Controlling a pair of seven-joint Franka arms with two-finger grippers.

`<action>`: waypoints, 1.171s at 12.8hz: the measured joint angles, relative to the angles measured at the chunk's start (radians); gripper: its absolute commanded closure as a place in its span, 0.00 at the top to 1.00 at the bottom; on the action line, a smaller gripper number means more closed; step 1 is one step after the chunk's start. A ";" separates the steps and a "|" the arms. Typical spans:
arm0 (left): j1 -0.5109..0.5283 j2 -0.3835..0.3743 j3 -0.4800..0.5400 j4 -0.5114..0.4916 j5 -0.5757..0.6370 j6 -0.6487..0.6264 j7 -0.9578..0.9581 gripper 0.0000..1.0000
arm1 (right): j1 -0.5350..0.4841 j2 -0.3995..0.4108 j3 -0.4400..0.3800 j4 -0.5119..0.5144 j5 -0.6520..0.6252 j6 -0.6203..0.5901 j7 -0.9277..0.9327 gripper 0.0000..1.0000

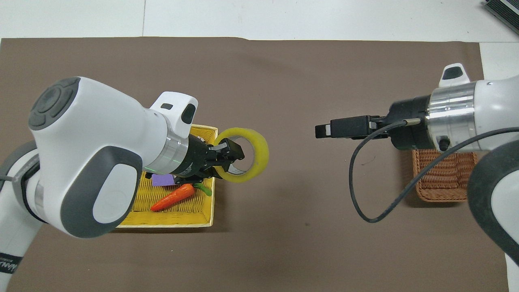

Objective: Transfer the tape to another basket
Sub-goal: 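Lift the tape with the left gripper while the right gripper approaches, then grasp the tape rim with the right gripper beside the left gripper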

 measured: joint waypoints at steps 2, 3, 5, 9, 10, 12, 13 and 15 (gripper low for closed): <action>-0.001 0.000 -0.012 0.003 -0.017 0.003 0.000 0.00 | 0.002 0.001 0.000 -0.032 0.012 0.024 -0.045 1.00; -0.001 0.000 -0.013 0.003 -0.023 0.004 0.000 0.00 | 0.003 0.001 0.000 -0.036 0.015 0.026 -0.069 1.00; -0.001 0.000 -0.014 0.004 -0.067 0.007 0.036 0.00 | 0.011 0.000 0.000 -0.041 0.038 0.026 -0.089 1.00; -0.001 0.000 -0.041 0.005 -0.098 0.012 0.294 0.00 | 0.049 0.001 0.000 -0.105 0.165 0.105 -0.149 1.00; -0.001 0.000 -0.047 0.005 -0.105 0.013 0.323 0.00 | 0.061 0.001 0.000 -0.115 0.169 0.117 -0.150 1.00; -0.001 0.000 -0.051 0.006 -0.116 0.025 0.340 0.00 | 0.069 -0.007 0.000 -0.134 0.172 0.117 -0.167 1.00; -0.001 0.000 -0.052 0.006 -0.121 0.037 0.344 0.00 | 0.068 -0.016 -0.001 -0.150 0.176 0.108 -0.184 1.00; -0.001 0.000 -0.065 0.006 -0.129 0.065 0.347 0.00 | 0.062 -0.034 -0.004 -0.168 0.180 0.065 -0.190 1.00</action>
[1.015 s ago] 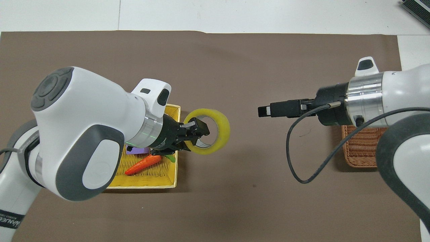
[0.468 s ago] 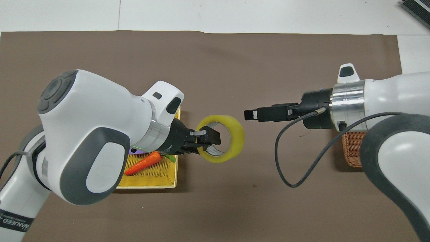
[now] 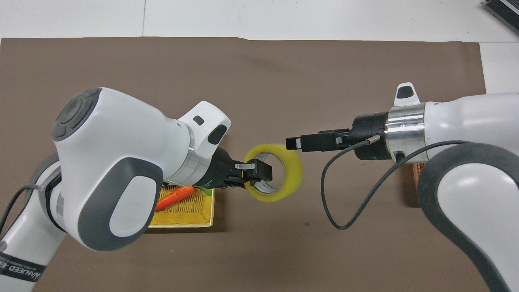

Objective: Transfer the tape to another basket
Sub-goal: 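Grasp the tape rim with the right gripper beside the left gripper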

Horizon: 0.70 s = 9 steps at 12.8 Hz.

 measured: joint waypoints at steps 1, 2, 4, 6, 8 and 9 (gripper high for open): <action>0.000 0.000 -0.006 0.000 -0.003 0.018 0.000 0.00 | -0.002 -0.007 -0.001 -0.005 0.000 -0.016 0.000 1.00; 0.000 0.000 -0.010 0.001 -0.004 0.039 0.000 0.00 | -0.002 -0.013 0.000 -0.010 0.001 -0.026 0.000 1.00; 0.000 0.000 -0.022 0.001 -0.006 0.071 -0.003 0.00 | -0.002 -0.020 -0.001 -0.015 0.001 -0.027 0.000 0.90; 0.000 0.000 -0.026 0.001 -0.010 0.082 -0.005 0.00 | -0.004 -0.020 -0.002 -0.018 0.001 -0.027 0.000 0.53; 0.000 0.001 -0.027 0.000 -0.012 0.099 -0.005 0.00 | -0.005 -0.020 -0.003 -0.018 0.001 -0.027 0.005 0.19; 0.000 0.004 -0.030 0.000 -0.012 0.108 -0.005 0.00 | -0.005 -0.022 -0.003 -0.017 0.001 -0.027 0.010 0.00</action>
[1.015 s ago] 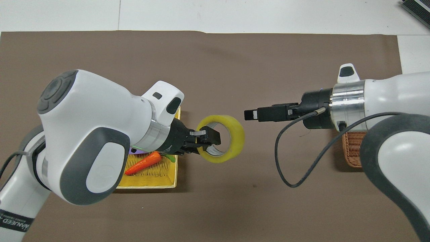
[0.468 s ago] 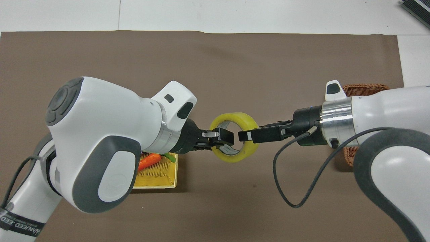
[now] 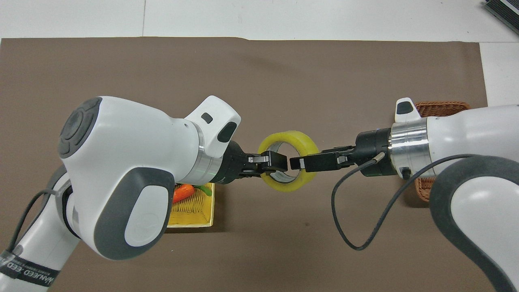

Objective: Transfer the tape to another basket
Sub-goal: 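Grasp the tape rim with the right gripper beside the left gripper, then carry the tape to the wicker basket while the left gripper withdraws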

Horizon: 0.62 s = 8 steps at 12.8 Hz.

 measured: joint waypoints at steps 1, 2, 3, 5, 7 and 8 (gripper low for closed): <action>0.000 0.002 -0.003 0.000 0.000 0.007 0.000 0.00 | 0.000 -0.001 0.000 0.000 0.000 0.000 0.015 0.00; 0.000 0.004 -0.007 0.002 -0.008 0.015 0.000 0.00 | 0.001 -0.001 0.001 0.001 0.000 0.002 0.042 0.00; 0.000 0.004 -0.009 0.002 -0.009 0.025 -0.002 0.12 | 0.000 -0.001 0.001 0.004 -0.006 0.002 0.078 0.00; 0.000 0.004 -0.017 0.002 -0.011 0.047 -0.005 1.00 | 0.000 -0.001 0.001 0.019 -0.046 0.002 0.117 0.00; 0.000 0.001 -0.030 0.009 -0.013 0.064 -0.024 1.00 | -0.009 0.002 -0.003 0.024 -0.113 0.002 0.137 0.00; 0.000 0.000 -0.032 0.012 -0.013 0.064 -0.033 1.00 | -0.020 0.007 -0.004 0.025 -0.135 0.002 0.137 0.00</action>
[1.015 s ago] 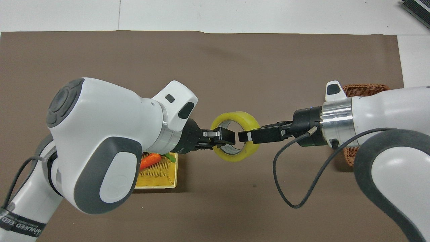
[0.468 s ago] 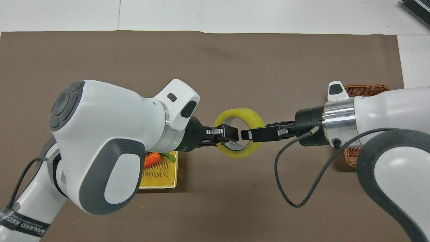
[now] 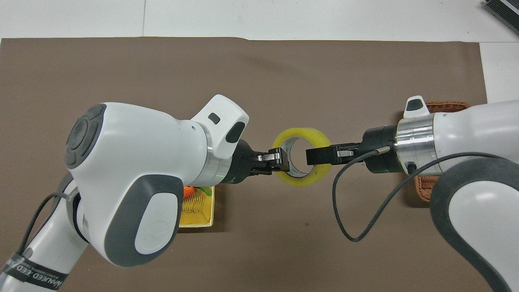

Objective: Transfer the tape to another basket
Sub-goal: 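Carry the tape to the wicker basket while the left gripper withdraws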

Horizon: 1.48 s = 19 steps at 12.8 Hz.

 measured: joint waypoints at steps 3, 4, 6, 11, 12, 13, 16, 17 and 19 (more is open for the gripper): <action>0.011 -0.007 0.009 0.004 0.000 -0.004 -0.011 1.00 | -0.028 0.008 -0.002 0.001 -0.035 -0.001 0.000 0.00; 0.028 -0.012 0.011 0.004 0.000 -0.013 -0.011 1.00 | -0.036 0.008 -0.003 0.001 -0.064 -0.002 0.000 0.00; 0.067 -0.022 0.019 0.004 0.009 -0.047 -0.011 1.00 | -0.064 0.008 -0.003 0.001 -0.132 -0.016 0.000 0.00; 0.255 -0.022 0.039 0.004 0.142 -0.142 -0.010 1.00 | -0.214 0.021 -0.007 -0.001 -0.332 -0.035 -0.028 0.00; 0.301 -0.022 0.041 0.003 0.177 -0.153 -0.007 1.00 | -0.263 0.032 -0.009 -0.003 -0.351 -0.035 -0.073 0.00; 0.337 -0.021 0.043 0.003 0.205 -0.158 -0.005 1.00 | -0.319 0.049 -0.009 -0.004 -0.355 -0.035 -0.139 0.00; 0.427 -0.021 0.045 0.003 0.258 -0.159 0.000 1.00 | -0.498 0.128 -0.014 -0.006 -0.355 -0.030 -0.336 0.00; 0.448 -0.021 0.046 0.004 0.288 -0.159 0.002 1.00 | -0.532 0.151 -0.016 -0.006 -0.355 -0.015 -0.361 0.00; 0.471 -0.024 0.048 0.012 0.403 -0.159 0.007 1.00 | -0.560 0.187 -0.017 -0.005 -0.355 0.025 -0.359 0.00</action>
